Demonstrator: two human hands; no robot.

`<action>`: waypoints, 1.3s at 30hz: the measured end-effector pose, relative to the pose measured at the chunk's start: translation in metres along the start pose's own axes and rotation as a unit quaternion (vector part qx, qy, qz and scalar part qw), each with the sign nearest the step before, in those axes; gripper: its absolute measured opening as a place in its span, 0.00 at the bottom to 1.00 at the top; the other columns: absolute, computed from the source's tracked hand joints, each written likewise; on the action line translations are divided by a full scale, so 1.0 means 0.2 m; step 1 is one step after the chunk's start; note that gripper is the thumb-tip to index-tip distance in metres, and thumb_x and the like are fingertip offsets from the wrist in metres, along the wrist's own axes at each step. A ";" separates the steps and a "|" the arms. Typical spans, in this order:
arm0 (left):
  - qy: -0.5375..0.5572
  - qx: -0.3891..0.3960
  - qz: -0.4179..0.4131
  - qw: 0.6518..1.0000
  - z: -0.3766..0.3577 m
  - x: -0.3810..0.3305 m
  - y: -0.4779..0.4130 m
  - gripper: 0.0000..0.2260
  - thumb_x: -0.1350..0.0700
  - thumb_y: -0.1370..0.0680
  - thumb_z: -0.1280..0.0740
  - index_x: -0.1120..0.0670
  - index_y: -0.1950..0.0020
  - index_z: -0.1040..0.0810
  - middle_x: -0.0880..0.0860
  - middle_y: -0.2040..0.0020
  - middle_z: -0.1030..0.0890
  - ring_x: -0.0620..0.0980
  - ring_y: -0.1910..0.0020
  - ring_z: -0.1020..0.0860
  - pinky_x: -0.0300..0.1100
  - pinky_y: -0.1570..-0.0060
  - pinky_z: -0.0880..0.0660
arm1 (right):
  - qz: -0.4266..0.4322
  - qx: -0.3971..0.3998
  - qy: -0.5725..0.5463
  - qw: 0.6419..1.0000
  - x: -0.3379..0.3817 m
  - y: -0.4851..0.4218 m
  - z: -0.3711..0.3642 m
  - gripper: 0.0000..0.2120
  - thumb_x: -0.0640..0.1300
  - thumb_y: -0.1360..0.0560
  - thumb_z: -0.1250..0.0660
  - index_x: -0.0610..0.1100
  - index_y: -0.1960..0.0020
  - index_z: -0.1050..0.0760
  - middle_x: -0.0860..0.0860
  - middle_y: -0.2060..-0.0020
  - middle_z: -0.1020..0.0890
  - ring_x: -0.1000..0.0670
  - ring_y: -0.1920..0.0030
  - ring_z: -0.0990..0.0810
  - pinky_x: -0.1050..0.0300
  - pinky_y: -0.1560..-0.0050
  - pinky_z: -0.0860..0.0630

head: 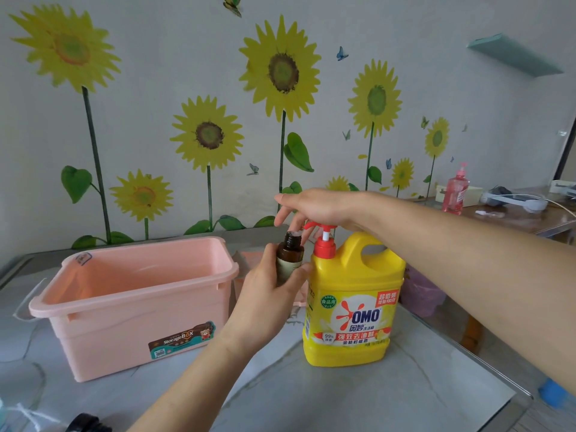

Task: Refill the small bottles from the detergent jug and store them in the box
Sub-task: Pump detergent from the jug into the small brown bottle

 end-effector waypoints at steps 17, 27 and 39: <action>0.033 -0.086 0.101 0.991 0.39 0.02 0.44 0.06 0.55 0.23 0.29 0.50 0.48 0.24 0.61 0.49 0.19 0.64 0.47 0.21 0.59 0.46 0.23 | 0.303 -0.193 -0.179 0.916 0.46 0.33 -0.20 0.10 0.41 0.18 0.41 0.43 0.47 0.20 0.50 0.57 0.17 0.49 0.54 0.18 0.55 0.49 0.24; 0.009 -0.216 0.123 0.969 0.79 0.14 1.01 0.06 0.62 0.19 0.35 0.60 0.45 0.30 0.58 0.58 0.26 0.54 0.59 0.29 0.37 0.66 0.31 | 0.225 -0.058 -0.251 0.940 0.46 0.20 -1.17 0.06 0.45 0.20 0.38 0.51 0.50 0.23 0.56 0.55 0.18 0.53 0.52 0.20 0.58 0.49 0.24; -0.025 -0.251 0.127 0.959 0.91 0.33 1.06 0.14 0.49 0.27 0.33 0.56 0.48 0.27 0.65 0.57 0.23 0.52 0.61 0.25 0.48 0.57 0.28 | 0.249 -0.033 -0.134 0.959 0.50 0.13 -1.54 0.18 0.54 0.25 0.31 0.45 0.40 0.23 0.51 0.44 0.26 0.54 0.46 0.25 0.63 0.45 0.29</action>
Point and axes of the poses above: each hand's wrist, its own y-axis away from the middle knuckle, its own z-axis out of the back of the hand, x = y × z, the point moved 8 cm from there along -y, towards the middle knuckle
